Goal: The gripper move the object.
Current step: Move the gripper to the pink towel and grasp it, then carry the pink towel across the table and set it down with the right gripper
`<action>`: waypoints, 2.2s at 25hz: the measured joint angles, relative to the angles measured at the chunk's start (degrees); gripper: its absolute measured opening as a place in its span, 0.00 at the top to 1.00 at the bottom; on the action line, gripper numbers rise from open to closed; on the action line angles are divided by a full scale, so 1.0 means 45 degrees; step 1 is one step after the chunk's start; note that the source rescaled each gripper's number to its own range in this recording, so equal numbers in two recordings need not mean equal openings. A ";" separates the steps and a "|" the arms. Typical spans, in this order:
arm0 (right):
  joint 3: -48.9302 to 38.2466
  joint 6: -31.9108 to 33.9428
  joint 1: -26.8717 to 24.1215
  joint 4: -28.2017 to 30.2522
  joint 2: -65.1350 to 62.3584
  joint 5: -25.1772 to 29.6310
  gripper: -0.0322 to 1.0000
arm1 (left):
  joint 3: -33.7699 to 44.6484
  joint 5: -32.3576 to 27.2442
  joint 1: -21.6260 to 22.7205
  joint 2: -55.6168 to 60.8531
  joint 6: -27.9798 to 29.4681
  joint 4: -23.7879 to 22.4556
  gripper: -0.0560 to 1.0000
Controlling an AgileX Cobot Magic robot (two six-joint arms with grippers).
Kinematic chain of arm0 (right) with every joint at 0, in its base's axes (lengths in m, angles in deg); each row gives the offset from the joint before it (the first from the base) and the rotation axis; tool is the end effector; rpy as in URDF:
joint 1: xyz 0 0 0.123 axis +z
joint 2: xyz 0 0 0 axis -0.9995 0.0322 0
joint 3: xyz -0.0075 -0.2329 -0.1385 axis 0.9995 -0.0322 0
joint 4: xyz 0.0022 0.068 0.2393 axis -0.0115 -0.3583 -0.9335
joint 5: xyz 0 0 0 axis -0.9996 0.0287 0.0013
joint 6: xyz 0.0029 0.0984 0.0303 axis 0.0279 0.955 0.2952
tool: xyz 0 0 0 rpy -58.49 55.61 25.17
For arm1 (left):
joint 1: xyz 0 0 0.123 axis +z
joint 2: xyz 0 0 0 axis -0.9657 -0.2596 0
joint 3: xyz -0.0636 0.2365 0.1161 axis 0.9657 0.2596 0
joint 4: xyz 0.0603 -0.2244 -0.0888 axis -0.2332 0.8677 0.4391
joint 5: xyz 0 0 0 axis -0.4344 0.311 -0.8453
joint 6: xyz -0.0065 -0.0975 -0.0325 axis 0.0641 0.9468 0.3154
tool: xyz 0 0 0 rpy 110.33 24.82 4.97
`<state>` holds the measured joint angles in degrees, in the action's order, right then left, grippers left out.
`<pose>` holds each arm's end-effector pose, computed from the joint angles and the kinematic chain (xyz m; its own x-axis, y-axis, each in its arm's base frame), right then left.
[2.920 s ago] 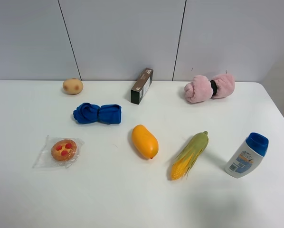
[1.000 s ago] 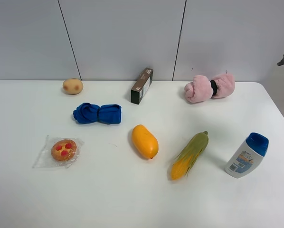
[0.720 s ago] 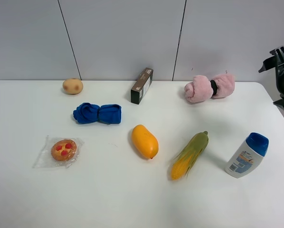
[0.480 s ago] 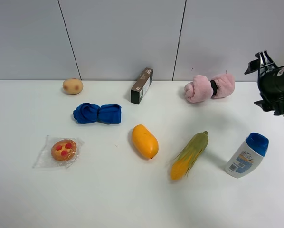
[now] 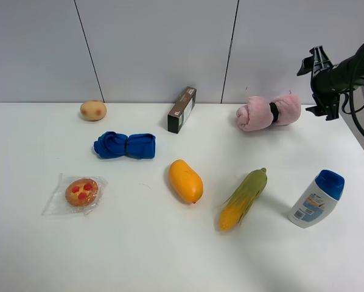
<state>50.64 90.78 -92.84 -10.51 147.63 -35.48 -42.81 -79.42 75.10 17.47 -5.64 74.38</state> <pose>0.4247 -0.0294 0.1965 -0.1870 0.9612 -0.2027 0.6689 0.2757 0.6904 0.0162 -0.0065 0.2728 -0.4335 0.0745 -0.8981 0.0874 0.9954 0.0403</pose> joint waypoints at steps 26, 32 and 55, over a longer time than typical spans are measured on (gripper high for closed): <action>0.3084 -0.1154 0.0940 -0.1583 0.4023 0.1085 0.28 | 0.0000 0.0000 0.0000 0.0000 0.0000 0.0000 0.00; 0.4593 -0.1098 0.1271 -0.1635 0.5124 0.1371 0.28 | 0.0000 0.0000 0.0000 0.0000 0.0000 0.0000 0.00; 0.4712 -0.4949 0.1865 -0.1575 0.3326 0.1824 0.97 | 0.0000 0.0000 0.0000 0.0000 0.0000 0.0000 0.00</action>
<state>71.84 68.50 -84.44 -17.60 162.60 -27.28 -42.81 -79.42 75.10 17.47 -5.64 74.38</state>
